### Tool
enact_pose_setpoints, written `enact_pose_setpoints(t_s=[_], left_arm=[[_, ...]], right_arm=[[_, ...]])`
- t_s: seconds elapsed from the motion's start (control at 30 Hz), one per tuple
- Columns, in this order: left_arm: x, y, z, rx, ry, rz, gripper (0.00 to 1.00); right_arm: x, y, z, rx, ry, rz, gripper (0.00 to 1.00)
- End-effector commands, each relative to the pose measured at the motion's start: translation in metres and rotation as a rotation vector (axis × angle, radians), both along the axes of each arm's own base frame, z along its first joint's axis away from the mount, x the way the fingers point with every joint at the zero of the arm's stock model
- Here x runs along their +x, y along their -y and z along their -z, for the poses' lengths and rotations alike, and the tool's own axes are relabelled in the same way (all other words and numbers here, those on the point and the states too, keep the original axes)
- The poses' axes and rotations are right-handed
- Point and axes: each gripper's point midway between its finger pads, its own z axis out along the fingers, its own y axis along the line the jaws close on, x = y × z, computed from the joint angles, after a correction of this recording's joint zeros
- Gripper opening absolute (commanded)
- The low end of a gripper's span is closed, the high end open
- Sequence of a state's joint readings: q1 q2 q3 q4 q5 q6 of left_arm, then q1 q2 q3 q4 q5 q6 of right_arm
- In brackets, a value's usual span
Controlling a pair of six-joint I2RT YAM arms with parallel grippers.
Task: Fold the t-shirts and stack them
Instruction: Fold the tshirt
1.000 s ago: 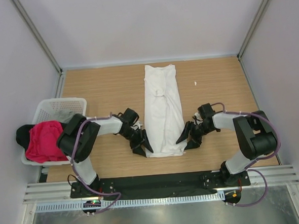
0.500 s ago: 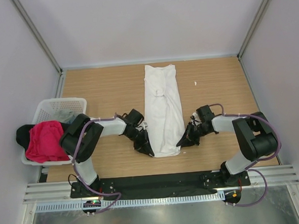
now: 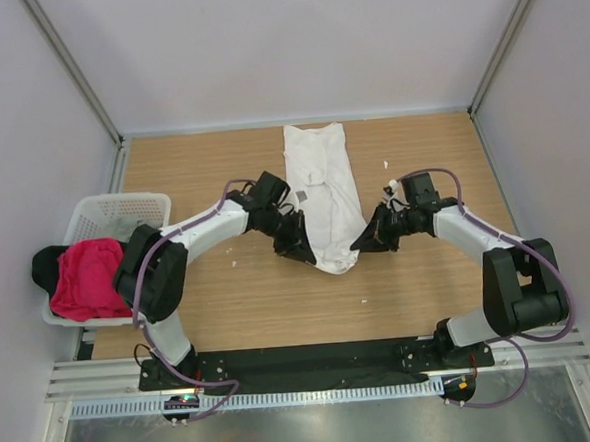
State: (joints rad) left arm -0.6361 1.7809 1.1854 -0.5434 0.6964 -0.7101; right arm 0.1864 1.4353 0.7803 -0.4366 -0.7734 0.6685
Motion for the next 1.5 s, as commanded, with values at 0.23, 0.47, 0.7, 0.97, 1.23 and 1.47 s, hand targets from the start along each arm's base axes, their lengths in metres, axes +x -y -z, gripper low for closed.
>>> enact_pose_setpoints(t_s=[0.23, 0.47, 0.7, 0.97, 1.23, 1.47], left_arm=[[0.078, -0.003, -0.046, -0.072, 0.155, 0.010, 0.00], [0.143, 0.002, -0.046, -0.106, 0.247, -0.051, 0.00], [0.208, -0.012, -0.035, -0.079, 0.341, -0.126, 0.00], [0.254, -0.025, -0.031, 0.002, 0.449, -0.196, 0.48], [0.218, -0.042, -0.048, 0.040, 0.451, -0.117, 0.67], [0.165, -0.051, 0.000, 0.054, 0.210, -0.119, 0.65]], right_arm=[[0.076, 0.022, -0.034, 0.004, 0.132, 0.066, 0.01], [0.153, 0.020, -0.040, 0.001, 0.234, 0.070, 0.01], [0.217, 0.017, -0.026, -0.005, 0.285, 0.063, 0.01], [0.264, 0.017, -0.040, -0.068, 0.447, 0.021, 0.49], [0.222, 0.058, -0.053, -0.143, 0.459, -0.014, 0.60], [0.177, 0.083, 0.002, -0.202, 0.295, -0.029, 0.59]])
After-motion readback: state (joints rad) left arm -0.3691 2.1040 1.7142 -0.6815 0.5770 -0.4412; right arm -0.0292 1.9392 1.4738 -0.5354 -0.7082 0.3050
